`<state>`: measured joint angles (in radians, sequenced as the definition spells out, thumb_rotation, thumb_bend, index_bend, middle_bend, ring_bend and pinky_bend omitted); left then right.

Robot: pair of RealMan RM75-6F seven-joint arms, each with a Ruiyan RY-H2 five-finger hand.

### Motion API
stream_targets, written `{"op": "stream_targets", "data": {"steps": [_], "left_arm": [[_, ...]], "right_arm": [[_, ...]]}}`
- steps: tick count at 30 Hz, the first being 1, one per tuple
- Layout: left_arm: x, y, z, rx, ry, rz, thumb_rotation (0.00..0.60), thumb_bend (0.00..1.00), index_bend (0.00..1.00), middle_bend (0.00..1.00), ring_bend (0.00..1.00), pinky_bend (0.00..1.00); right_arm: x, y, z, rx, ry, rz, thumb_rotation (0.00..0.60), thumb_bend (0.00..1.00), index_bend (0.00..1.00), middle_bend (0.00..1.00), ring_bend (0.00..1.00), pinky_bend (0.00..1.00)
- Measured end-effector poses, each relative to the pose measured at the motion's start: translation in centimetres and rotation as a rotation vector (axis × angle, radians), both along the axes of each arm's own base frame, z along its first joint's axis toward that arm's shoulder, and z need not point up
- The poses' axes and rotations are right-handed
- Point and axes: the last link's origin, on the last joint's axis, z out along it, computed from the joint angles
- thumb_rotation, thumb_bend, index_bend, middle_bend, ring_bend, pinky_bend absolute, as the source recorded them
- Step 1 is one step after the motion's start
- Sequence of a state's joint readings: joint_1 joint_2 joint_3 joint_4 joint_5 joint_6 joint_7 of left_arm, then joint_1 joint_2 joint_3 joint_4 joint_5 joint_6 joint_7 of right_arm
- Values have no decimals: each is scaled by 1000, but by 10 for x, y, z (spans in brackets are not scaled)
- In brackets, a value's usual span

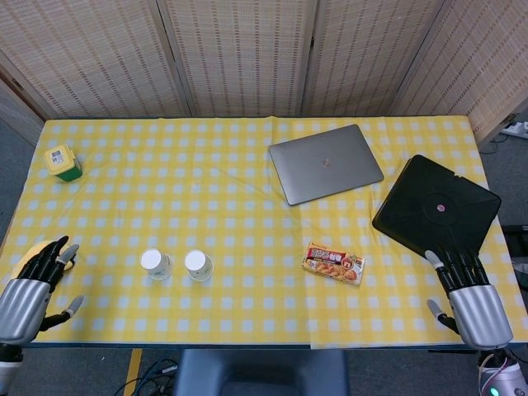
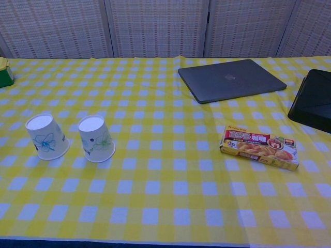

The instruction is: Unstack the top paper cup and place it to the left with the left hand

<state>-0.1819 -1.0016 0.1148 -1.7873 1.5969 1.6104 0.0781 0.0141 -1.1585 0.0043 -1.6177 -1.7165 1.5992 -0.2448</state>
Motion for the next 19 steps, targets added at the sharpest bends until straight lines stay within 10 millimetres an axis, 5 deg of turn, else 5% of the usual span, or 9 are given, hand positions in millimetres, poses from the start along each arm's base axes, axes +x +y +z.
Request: {"op": "stream_targets", "data": {"steps": [9, 19], "left_arm": [[-37, -21, -23, 107, 22, 47, 600, 322, 56, 0, 0, 183], [-41, -24, -21, 144, 8, 42, 600, 322, 59, 0, 0, 183]], "right_arm": [[-1, -5, -4, 7, 17, -18, 600, 221, 59, 0, 0, 0], [0, -4, -3, 2, 11, -10, 600, 221, 59, 0, 0, 0]]}}
